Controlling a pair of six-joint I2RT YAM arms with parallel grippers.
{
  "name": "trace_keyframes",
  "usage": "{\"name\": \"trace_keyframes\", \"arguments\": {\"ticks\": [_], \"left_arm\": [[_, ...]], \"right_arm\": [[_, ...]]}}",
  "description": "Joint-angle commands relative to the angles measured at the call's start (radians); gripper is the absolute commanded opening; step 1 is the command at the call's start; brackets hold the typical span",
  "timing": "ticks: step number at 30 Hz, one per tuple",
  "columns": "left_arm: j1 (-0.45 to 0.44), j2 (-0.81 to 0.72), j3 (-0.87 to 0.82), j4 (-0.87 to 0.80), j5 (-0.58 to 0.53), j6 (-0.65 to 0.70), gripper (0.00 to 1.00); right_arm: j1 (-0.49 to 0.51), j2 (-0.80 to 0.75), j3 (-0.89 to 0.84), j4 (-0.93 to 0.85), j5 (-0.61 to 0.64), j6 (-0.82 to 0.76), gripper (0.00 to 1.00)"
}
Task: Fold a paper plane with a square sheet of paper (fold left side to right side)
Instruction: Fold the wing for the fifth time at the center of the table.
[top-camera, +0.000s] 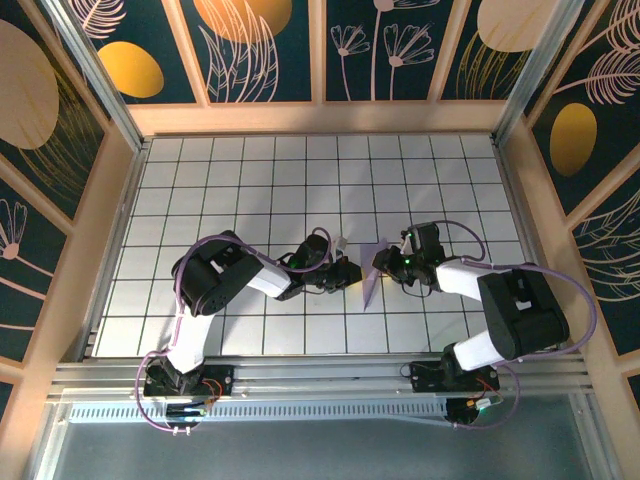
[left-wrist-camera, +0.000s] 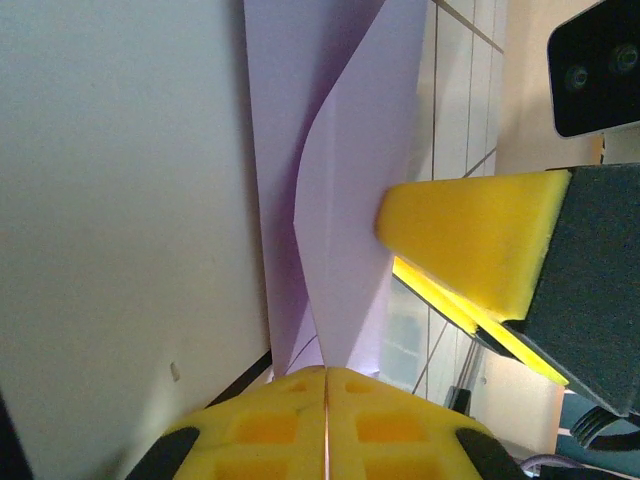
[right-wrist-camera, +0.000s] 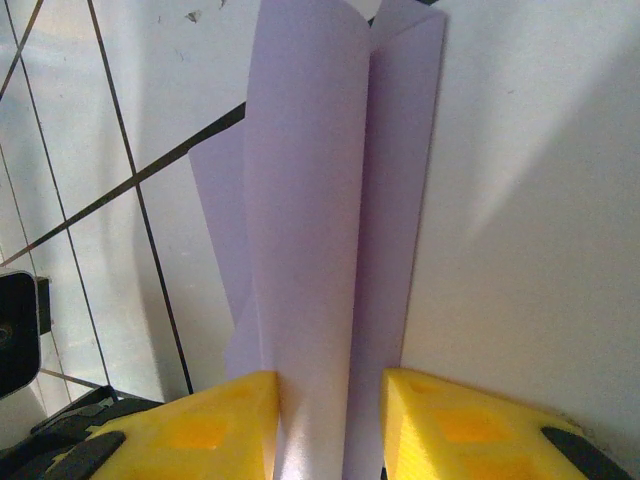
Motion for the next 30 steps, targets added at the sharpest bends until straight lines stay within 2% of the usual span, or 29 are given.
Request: {"name": "trace_keyframes", "arguments": {"ticks": [1, 18, 30], "left_arm": [[0.006, -0.011, -0.024, -0.069, -0.024, 0.035, 0.08], [0.007, 0.022, 0.011, -0.120, -0.039, 0.047, 0.08], [0.006, 0.019, 0.013, -0.156, -0.062, 0.051, 0.07]], "right_arm": [[0.028, 0.051, 0.016, 0.025, 0.026, -0.027, 0.33], [0.031, -0.001, 0.027, 0.037, -0.003, -0.010, 0.35], [0.031, -0.034, 0.038, -0.009, 0.026, -0.019, 0.35]]}}
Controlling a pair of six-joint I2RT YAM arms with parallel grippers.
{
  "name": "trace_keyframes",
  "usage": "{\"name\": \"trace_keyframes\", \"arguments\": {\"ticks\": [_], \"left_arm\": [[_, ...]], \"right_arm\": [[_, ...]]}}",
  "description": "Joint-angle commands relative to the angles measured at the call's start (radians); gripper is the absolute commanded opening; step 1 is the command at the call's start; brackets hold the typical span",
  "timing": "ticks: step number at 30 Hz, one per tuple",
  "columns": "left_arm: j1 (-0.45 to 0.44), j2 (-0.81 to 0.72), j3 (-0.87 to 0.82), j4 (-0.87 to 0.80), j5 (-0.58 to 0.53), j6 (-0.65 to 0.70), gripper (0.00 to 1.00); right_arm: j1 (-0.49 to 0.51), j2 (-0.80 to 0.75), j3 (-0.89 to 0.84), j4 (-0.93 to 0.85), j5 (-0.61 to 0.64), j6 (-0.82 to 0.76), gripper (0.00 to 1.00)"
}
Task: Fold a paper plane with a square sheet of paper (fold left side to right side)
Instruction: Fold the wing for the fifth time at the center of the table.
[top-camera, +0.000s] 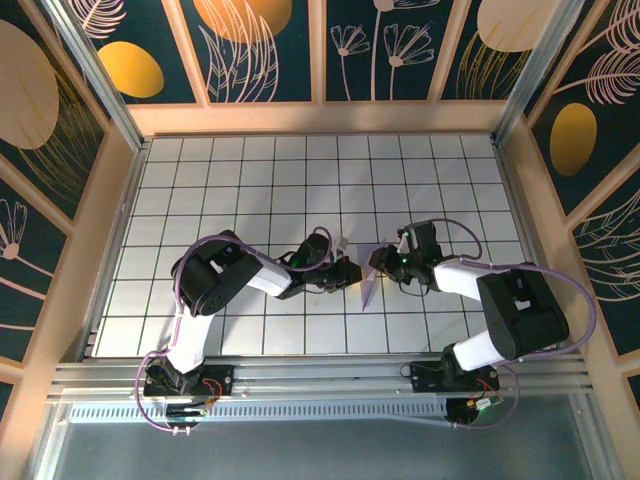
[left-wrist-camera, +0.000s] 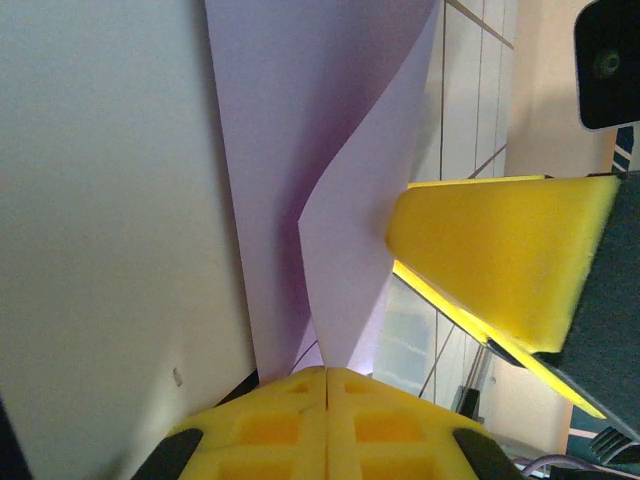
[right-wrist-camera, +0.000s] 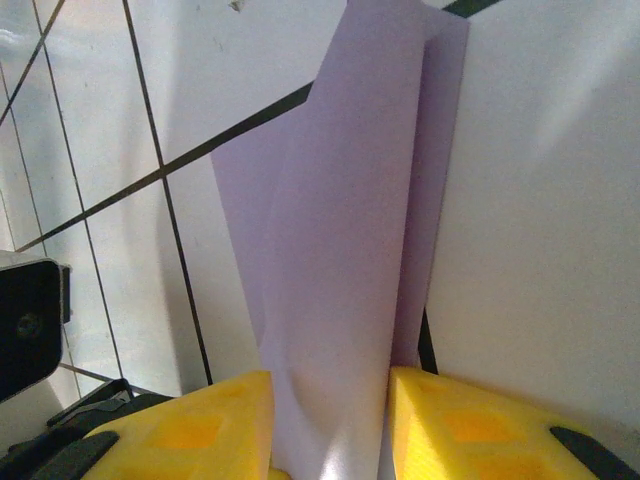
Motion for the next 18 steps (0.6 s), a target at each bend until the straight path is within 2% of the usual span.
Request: {"name": "trace_keyframes", "arguments": {"ticks": [1, 18], "left_arm": [[0.006, 0.018, -0.005, -0.115, -0.062, 0.031, 0.06], [0.006, -0.029, -0.058, -0.064, -0.096, 0.027, 0.05]], "right_arm": [[0.004, -0.030, 0.031, -0.023, 0.025, -0.020, 0.35], [0.001, 0.014, 0.033, -0.035, 0.023, -0.043, 0.35]]}}
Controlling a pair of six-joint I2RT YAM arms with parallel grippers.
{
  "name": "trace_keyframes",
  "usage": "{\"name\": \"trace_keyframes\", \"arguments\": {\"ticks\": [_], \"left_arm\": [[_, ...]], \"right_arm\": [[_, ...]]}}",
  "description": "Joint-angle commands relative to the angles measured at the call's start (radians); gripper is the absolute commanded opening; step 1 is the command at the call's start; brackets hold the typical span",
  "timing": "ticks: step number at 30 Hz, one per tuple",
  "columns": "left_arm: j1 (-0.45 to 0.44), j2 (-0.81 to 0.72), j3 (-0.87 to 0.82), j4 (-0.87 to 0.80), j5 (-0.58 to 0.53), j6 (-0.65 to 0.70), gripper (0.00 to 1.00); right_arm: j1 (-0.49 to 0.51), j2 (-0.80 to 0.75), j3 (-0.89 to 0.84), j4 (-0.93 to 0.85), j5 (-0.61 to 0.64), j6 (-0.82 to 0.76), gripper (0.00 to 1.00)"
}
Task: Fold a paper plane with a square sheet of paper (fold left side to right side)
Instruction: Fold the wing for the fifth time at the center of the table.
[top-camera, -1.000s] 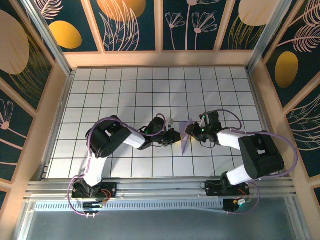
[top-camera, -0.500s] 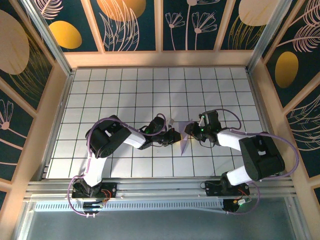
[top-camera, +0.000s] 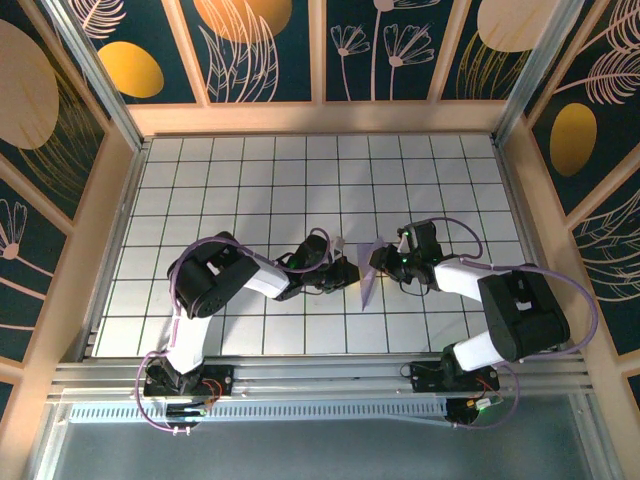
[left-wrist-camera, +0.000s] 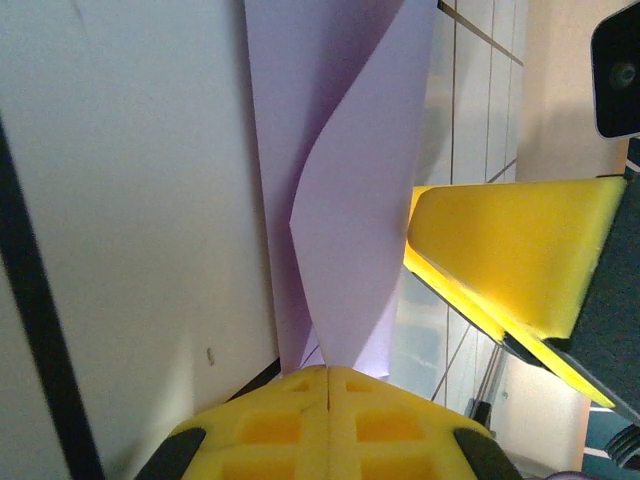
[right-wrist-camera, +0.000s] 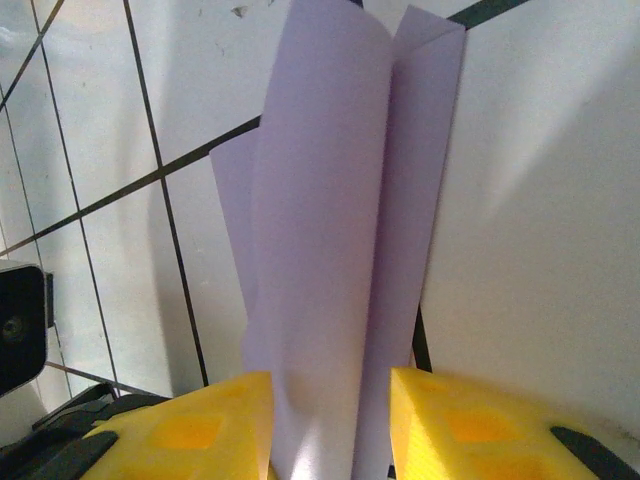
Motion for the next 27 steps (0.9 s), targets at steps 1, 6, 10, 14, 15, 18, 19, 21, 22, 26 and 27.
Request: {"name": "trace_keyframes", "arguments": {"ticks": [1, 6, 10, 14, 15, 18, 19, 21, 22, 26, 27], "left_arm": [[0.010, 0.004, -0.029, -0.055, -0.045, 0.023, 0.05], [0.010, 0.013, -0.020, -0.059, -0.039, 0.023, 0.05], [0.010, 0.025, -0.013, -0.065, -0.036, 0.024, 0.05], [0.010, 0.030, -0.006, -0.073, -0.036, 0.025, 0.05], [0.009, 0.030, -0.005, -0.075, -0.036, 0.025, 0.05], [0.010, 0.030, -0.006, -0.080, -0.037, 0.025, 0.05], [0.009, 0.030, -0.005, -0.080, -0.039, 0.025, 0.05], [0.010, 0.032, -0.005, -0.081, -0.038, 0.025, 0.05], [0.010, 0.032, -0.003, -0.083, -0.039, 0.025, 0.05], [0.010, 0.034, -0.002, -0.089, -0.040, 0.025, 0.05], [0.009, 0.033, -0.001, -0.090, -0.040, 0.025, 0.05]], "right_arm": [[0.001, 0.021, 0.025, -0.008, 0.009, -0.018, 0.35], [0.001, 0.008, 0.029, -0.007, 0.012, -0.019, 0.35], [-0.005, -0.037, 0.029, -0.009, 0.011, -0.023, 0.35], [-0.011, -0.073, 0.029, -0.022, 0.010, -0.032, 0.35], [-0.010, -0.076, 0.029, -0.022, 0.008, -0.034, 0.34], [-0.010, -0.068, 0.028, -0.010, -0.019, -0.029, 0.27], [-0.006, -0.061, 0.028, -0.002, -0.030, -0.025, 0.24], [0.001, -0.046, 0.028, 0.012, -0.044, -0.020, 0.19], [0.005, -0.037, 0.028, 0.020, -0.050, -0.017, 0.16], [0.016, -0.012, 0.029, 0.044, -0.060, -0.010, 0.10], [0.018, -0.008, 0.029, 0.047, -0.059, -0.011, 0.10]]}}
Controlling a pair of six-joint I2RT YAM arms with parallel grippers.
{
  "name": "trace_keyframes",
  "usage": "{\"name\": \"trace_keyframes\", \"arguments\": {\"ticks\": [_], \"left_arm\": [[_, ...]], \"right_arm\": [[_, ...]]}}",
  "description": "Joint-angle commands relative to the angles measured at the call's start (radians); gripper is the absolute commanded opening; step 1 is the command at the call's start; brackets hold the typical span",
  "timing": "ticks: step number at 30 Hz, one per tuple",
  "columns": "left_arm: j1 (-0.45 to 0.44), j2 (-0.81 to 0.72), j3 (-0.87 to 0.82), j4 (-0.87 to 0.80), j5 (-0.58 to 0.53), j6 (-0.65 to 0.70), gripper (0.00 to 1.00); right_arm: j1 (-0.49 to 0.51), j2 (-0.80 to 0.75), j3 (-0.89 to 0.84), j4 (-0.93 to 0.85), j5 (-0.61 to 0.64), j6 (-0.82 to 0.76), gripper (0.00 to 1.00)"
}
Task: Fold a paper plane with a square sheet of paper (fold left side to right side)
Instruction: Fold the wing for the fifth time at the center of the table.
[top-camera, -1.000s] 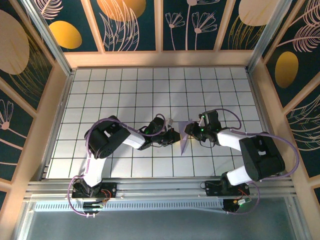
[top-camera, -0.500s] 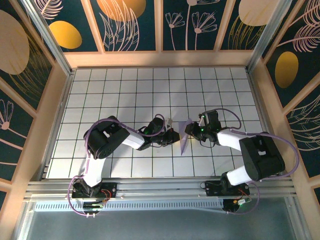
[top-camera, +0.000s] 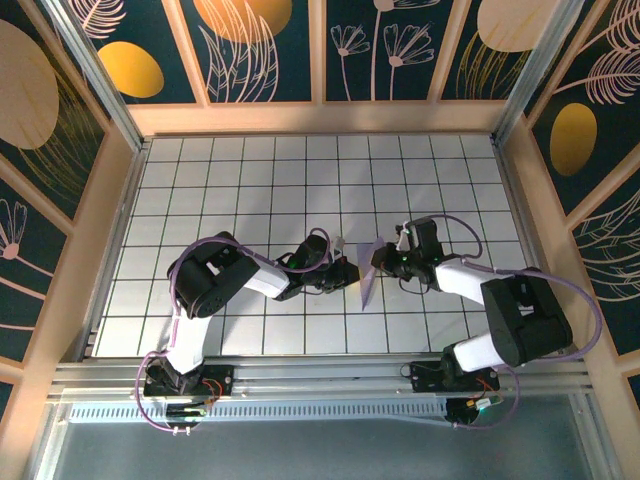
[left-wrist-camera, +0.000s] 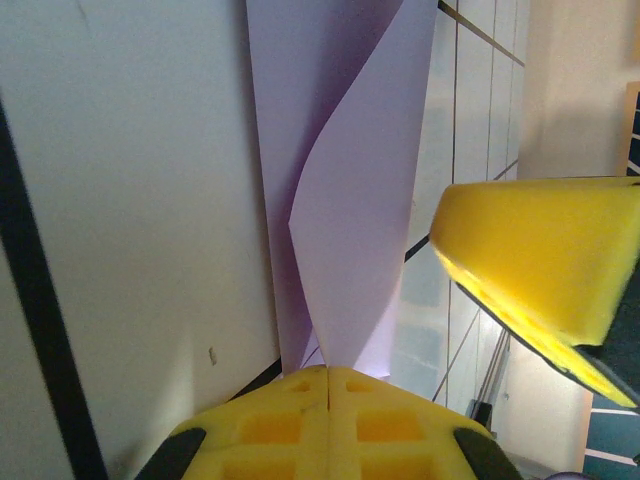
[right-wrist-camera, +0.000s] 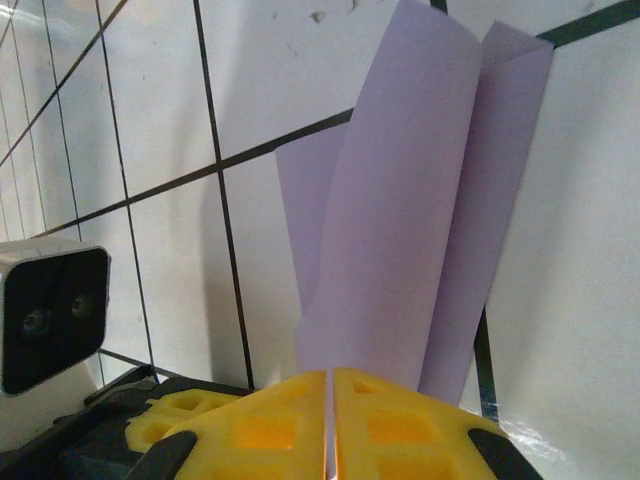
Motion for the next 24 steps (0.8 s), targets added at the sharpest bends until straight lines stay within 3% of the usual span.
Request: {"name": "trace_keyframes", "arguments": {"ticks": [1, 24], "left_arm": [[0.010, 0.036, -0.002, -0.086, -0.040, 0.025, 0.05], [0.010, 0.058, 0.011, -0.116, -0.038, 0.014, 0.04]], "right_arm": [[0.013, 0.022, 0.024, 0.035, -0.018, 0.007, 0.09], [0.013, 0.067, 0.022, 0.000, 0.043, -0.014, 0.09]]}}
